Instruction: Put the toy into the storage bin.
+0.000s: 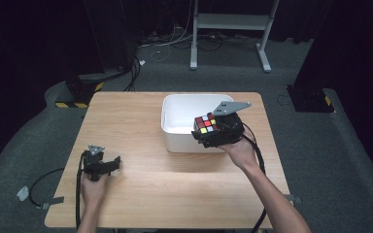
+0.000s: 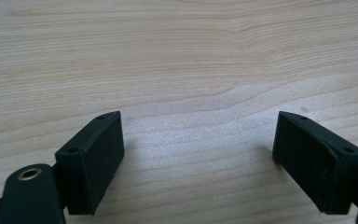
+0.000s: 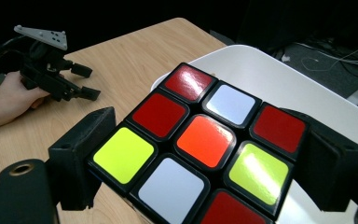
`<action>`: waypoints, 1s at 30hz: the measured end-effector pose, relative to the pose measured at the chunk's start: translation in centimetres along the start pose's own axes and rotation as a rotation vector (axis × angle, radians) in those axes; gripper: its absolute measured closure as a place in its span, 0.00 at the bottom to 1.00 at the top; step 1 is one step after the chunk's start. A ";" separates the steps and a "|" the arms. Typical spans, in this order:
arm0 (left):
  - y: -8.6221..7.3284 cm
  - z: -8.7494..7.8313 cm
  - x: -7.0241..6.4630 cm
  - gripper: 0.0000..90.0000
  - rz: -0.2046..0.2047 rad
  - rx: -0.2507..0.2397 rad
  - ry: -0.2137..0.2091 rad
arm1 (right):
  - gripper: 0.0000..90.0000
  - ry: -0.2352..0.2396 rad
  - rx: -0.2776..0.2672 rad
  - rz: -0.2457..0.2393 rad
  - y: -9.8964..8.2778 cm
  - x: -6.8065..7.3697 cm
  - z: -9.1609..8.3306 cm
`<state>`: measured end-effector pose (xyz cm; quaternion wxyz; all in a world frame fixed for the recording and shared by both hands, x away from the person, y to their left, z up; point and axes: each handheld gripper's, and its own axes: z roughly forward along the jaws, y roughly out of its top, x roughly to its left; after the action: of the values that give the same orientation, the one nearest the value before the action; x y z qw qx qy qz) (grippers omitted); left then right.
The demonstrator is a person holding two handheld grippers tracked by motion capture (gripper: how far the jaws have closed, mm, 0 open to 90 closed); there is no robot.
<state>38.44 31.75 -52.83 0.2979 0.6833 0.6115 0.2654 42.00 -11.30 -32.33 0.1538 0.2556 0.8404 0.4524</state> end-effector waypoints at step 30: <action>0.0 0.0 0.0 0.18 0.001 -0.002 0.000 | 0.16 -0.037 0.003 0.017 2.1 -2.9 1.7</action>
<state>38.44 31.76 -52.85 0.2986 0.6832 0.6110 0.2660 45.80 -10.87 -31.44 0.1651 0.2716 0.8359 0.4474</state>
